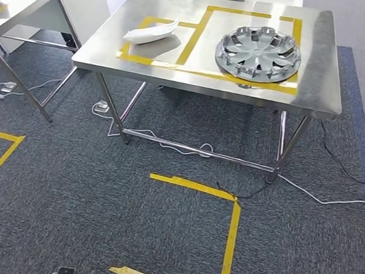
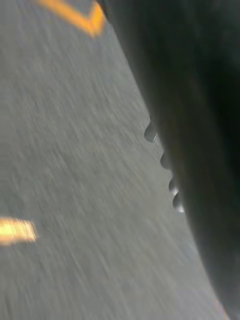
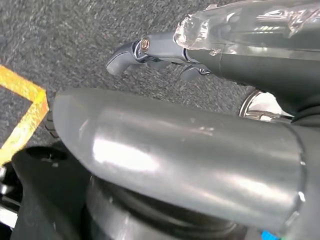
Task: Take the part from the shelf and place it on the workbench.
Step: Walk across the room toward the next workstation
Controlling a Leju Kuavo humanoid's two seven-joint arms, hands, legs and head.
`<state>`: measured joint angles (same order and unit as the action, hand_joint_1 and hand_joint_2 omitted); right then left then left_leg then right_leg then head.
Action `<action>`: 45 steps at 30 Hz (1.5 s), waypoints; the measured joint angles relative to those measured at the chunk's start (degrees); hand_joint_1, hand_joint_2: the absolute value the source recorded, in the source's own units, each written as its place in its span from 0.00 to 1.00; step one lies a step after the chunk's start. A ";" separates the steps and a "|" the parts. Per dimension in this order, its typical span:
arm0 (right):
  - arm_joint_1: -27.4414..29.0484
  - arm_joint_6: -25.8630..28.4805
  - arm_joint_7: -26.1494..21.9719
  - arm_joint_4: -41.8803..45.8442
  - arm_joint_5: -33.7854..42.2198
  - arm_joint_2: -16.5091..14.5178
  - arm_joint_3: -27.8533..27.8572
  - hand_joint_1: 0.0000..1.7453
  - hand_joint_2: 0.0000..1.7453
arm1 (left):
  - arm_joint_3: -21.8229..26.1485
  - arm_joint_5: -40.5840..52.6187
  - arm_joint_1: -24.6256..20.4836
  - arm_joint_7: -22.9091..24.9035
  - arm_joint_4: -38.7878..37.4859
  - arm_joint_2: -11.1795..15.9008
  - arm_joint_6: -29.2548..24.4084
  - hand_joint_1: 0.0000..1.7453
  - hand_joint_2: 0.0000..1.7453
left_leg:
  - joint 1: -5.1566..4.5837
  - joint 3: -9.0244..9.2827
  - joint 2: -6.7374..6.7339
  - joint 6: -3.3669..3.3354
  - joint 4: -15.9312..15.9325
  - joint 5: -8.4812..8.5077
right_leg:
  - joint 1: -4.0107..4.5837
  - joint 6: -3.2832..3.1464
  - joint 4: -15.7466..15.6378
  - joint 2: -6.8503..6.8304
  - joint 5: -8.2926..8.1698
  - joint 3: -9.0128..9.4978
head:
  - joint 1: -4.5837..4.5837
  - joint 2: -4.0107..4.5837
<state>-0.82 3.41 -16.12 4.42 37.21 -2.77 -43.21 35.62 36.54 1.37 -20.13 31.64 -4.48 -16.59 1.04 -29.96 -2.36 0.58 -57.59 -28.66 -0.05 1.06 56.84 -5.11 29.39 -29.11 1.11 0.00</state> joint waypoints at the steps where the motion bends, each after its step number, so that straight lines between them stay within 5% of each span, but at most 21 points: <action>1: -0.05 -0.05 0.09 0.00 -0.01 0.02 -0.21 0.00 0.00 | 0.86 0.21 0.03 1.20 -2.43 0.03 0.07 0.00 0.00 | 0.01 -0.17 0.39 -0.50 0.01 0.14 | -0.15 0.29 0.60 0.69 0.64 -0.35 | 0.07 0.00; 3: -0.06 -0.12 0.20 0.00 -0.03 0.07 -0.64 0.00 0.00 | 2.13 0.52 -0.13 3.26 -6.10 -0.08 0.29 0.00 0.00 | 0.03 -0.69 1.20 -1.31 0.12 0.57 | -0.38 0.78 4.88 3.01 3.68 -2.42 | 0.29 0.00; 5: 0.01 -0.17 0.32 0.00 -0.03 0.09 -1.06 0.00 0.00 | 3.08 0.71 -0.43 4.43 -8.86 -0.22 0.51 0.00 0.00 | -0.21 -1.35 2.24 -1.84 0.09 0.95 | -0.43 0.81 12.54 4.50 7.41 -5.84 | 0.46 0.00; 7: 0.05 -0.20 0.41 0.00 -0.03 0.11 -1.33 0.00 0.00 | 3.81 0.78 -0.53 4.92 -10.93 -0.33 0.65 0.00 0.00 | -0.52 -1.74 3.45 -2.07 0.06 1.28 | -0.37 0.48 16.34 4.90 8.00 -7.49 | 0.46 0.00; 9: 0.05 -0.20 0.44 0.00 -0.03 0.16 -1.51 0.00 0.00 | 4.38 0.81 -0.60 5.08 -12.36 -0.37 0.74 0.00 0.00 | -0.75 -1.78 4.77 -2.03 0.06 1.55 | -0.18 -0.27 11.50 5.60 4.42 -4.99 | 0.45 0.00; 11: 0.04 -0.18 0.46 -0.01 -0.03 0.29 -1.67 0.00 0.00 | 4.76 0.83 -0.85 5.12 -13.20 -0.44 0.79 0.00 0.00 | -0.84 -1.91 6.03 -1.79 0.00 1.83 | -0.04 -1.15 3.76 7.98 1.26 -1.22 | 0.39 0.00; 13: -0.03 -0.17 0.48 -0.02 -0.04 0.43 -1.78 0.00 0.00 | 4.96 0.84 -1.13 5.14 -13.79 -0.48 0.84 0.00 0.00 | -0.72 -2.46 7.12 -1.17 -0.07 2.28 | 0.01 -1.47 0.33 9.45 0.75 0.46 | 0.44 0.00; 16: -0.08 -0.18 0.50 0.01 -0.05 0.39 -1.82 0.00 0.00 | 5.19 0.84 -1.12 5.17 -14.50 -0.37 0.89 0.00 0.00 | -0.60 -3.26 7.95 0.00 -0.28 2.65 | -0.21 -1.46 -0.64 7.88 0.10 0.72 | 0.49 0.00; 18: -0.02 -0.17 0.49 0.02 -0.05 0.33 -1.84 0.00 0.00 | 5.36 0.84 -1.15 5.52 -14.82 -0.32 1.06 0.00 0.00 | -0.69 -4.79 5.91 0.50 -3.56 0.21 | -0.45 -1.76 -1.38 6.37 -0.54 0.78 | 0.17 0.00; 20: 0.07 -0.18 0.51 0.02 -0.08 0.35 -1.91 0.00 0.00 | 5.62 0.75 -1.30 6.62 -15.07 -0.41 1.81 0.00 0.00 | -0.59 -7.80 3.59 0.97 -10.61 -3.86 | -0.19 -1.98 -1.39 4.77 -0.71 0.45 | -0.12 0.00; 22: 0.09 -0.22 0.62 0.02 -0.15 0.36 -2.19 0.00 0.00 | 6.30 0.21 -1.25 8.08 -15.30 -0.68 3.12 0.00 0.00 | -0.47 -9.27 2.94 1.25 -15.20 -5.46 | 0.02 -1.97 -1.29 3.19 -0.71 -0.11 | -0.15 0.00; 23: 0.03 -0.24 0.66 0.02 -0.19 0.37 -2.39 0.00 0.00 | 6.80 -0.28 -1.11 8.71 -15.39 -0.92 3.90 0.00 0.00 | -0.46 -8.43 2.80 1.27 -14.45 -4.71 | 0.07 -1.96 -1.24 2.48 -0.71 -0.32 | -0.15 0.00; 27: -0.25 -0.31 0.52 0.12 -0.22 0.40 -3.03 0.00 0.00 | 9.13 -2.12 -0.92 10.00 -15.49 -2.17 6.35 0.00 0.00 | -0.81 -0.06 -0.15 0.23 -0.70 0.04 | 0.42 -1.39 -0.72 0.18 -0.54 -0.12 | -0.05 0.00; 30: -0.49 -0.50 0.10 0.23 -0.20 0.60 -3.47 0.00 0.00 | 10.49 -2.01 -0.69 9.66 -15.49 -3.24 7.48 0.00 0.00 | -1.20 0.28 0.18 -1.15 0.95 0.55 | 0.44 -0.45 -0.65 -0.82 -0.66 0.14 | 0.19 0.00; 33: -0.49 -0.69 -0.49 0.31 -0.02 0.99 -3.73 0.00 0.00 | 11.16 -1.09 -0.45 7.83 -15.49 -4.16 8.75 0.00 0.00 | -0.83 -0.01 1.41 -2.23 1.53 1.37 | 0.13 0.56 2.46 1.93 1.92 -1.30 | 0.36 0.00; 36: -0.03 -0.83 -0.84 0.31 0.33 1.30 -3.78 0.00 0.00 | 11.59 0.19 -0.49 5.34 -15.48 -4.94 9.41 0.00 0.00 | -0.79 -0.74 3.03 -2.64 1.52 1.89 | -0.15 1.02 13.41 4.65 7.41 -6.15 | 0.46 0.00; 38: 0.21 -0.90 -0.85 0.30 0.60 1.52 -3.80 0.00 0.00 | 11.65 1.27 -0.29 3.54 -15.48 -5.35 9.79 0.00 0.00 | -0.81 -0.99 4.36 -2.54 1.46 2.14 | -0.18 1.06 15.56 4.96 7.09 -7.05 | 0.50 0.00; 40: 0.30 -0.93 -0.84 0.28 0.87 1.80 -3.81 0.00 0.00 | 11.65 2.02 -0.11 2.25 -15.48 -5.70 10.16 0.00 0.00 | -0.79 -0.99 5.71 -2.30 1.41 2.30 | -0.31 0.91 9.12 5.81 3.04 -3.83 | 0.52 0.00; 42: 0.38 -0.97 -0.84 0.28 1.04 2.00 -3.81 0.00 0.00 | 11.65 2.39 -0.13 1.71 -15.47 -5.93 10.34 0.00 0.00 | -0.92 -1.27 6.93 -1.83 1.23 2.51 | -0.57 0.73 1.72 8.29 0.41 -0.37 | 0.49 0.00; 44: 0.39 -1.07 -0.87 0.28 1.30 2.08 -3.81 0.00 0.00 | 11.67 2.73 -0.13 1.51 -15.48 -6.01 10.43 0.00 0.00 | -0.86 -1.95 8.03 -1.07 1.13 2.93 | -0.58 0.45 -0.77 9.52 0.26 0.73 | 0.44 0.00; 45: 0.37 -1.11 -0.92 0.28 1.49 2.08 -3.81 0.00 0.00 | 11.69 2.91 -0.05 1.47 -15.48 -6.02 10.45 0.00 0.00 | -0.74 -2.27 8.62 -0.66 1.15 3.19 | -0.53 0.19 -0.92 8.99 0.16 0.78 | 0.41 0.00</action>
<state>-0.44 2.30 -17.04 4.70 38.70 -0.69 -47.01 47.31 39.44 1.32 -18.66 16.16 -10.50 -6.15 0.30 -32.23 6.25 -0.08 -56.44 -25.47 -0.58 1.25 55.91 3.88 29.55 -28.34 1.52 0.00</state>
